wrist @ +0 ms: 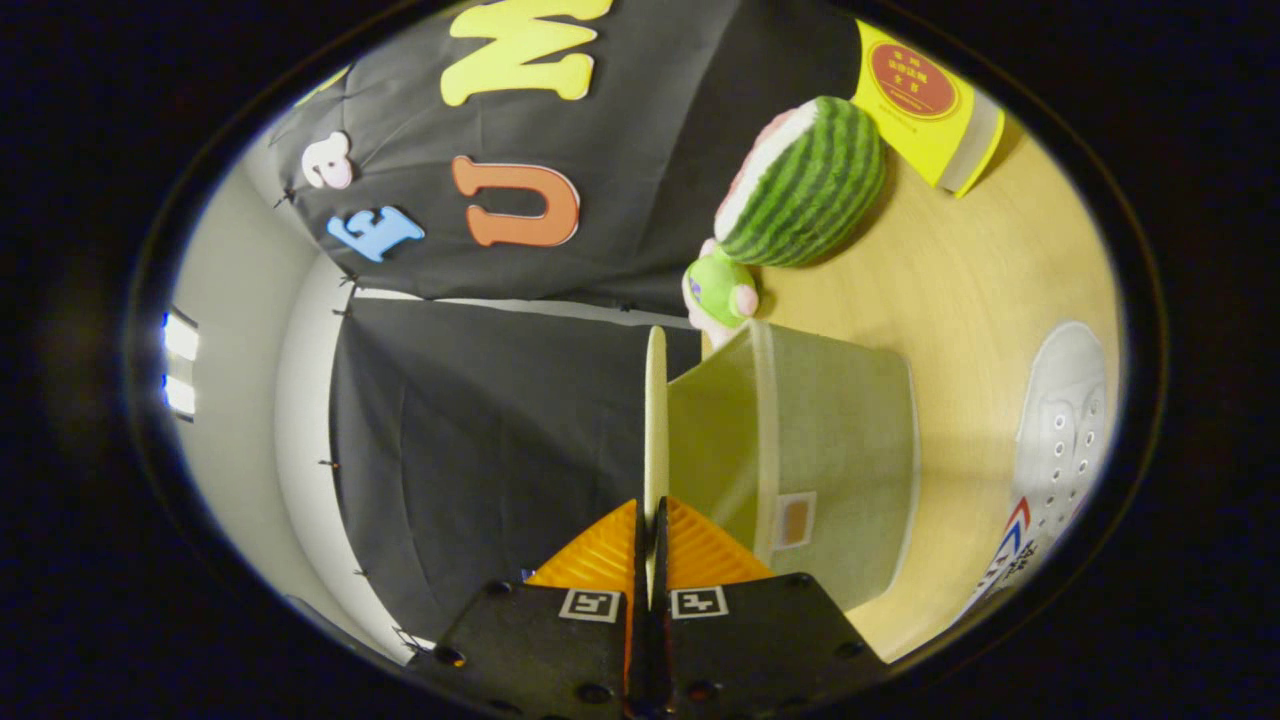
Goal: Open the storage box then place both shoes into the box .Put the left shoe in first, then the right shoe, with the right side of both shoes facing outward in a uniform manner.
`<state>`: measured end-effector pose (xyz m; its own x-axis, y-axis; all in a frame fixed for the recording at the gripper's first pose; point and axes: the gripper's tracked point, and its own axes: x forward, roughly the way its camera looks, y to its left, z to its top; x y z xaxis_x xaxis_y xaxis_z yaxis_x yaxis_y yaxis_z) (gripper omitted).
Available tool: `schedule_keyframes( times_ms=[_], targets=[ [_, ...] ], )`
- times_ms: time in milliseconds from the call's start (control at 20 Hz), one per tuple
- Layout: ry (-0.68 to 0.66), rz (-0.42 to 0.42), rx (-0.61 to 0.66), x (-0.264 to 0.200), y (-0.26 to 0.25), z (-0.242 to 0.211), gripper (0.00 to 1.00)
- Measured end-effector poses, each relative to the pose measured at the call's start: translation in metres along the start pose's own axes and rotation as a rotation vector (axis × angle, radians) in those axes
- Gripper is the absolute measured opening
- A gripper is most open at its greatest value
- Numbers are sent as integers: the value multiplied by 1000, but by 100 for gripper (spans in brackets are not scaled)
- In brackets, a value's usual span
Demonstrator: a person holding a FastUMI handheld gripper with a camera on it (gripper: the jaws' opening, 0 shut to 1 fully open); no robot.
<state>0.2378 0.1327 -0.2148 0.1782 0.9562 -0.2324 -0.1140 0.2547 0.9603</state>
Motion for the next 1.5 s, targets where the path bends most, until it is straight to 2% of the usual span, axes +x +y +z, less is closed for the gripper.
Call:
schedule_keyframes(
  times_ms=[200, 600, 750, 950, 1050, 1200, 1350, 1450, 1500],
  targets=[
    [-1, -33, -57, 15, 32, -18, 5],
    [-22, -182, -186, 72, 93, -55, 5],
    [-23, -279, -242, 102, 116, -70, 5],
    [18, -453, -343, 145, 139, -90, 5],
    [59, -519, -382, 166, 137, -100, 11],
    [98, -652, -410, 174, 127, -119, 38],
    [57, -726, -477, 166, 114, -108, 65],
    [24, -782, -470, 150, 100, -102, 93],
    [20, -810, -455, 139, 94, -103, 96]
  ],
)
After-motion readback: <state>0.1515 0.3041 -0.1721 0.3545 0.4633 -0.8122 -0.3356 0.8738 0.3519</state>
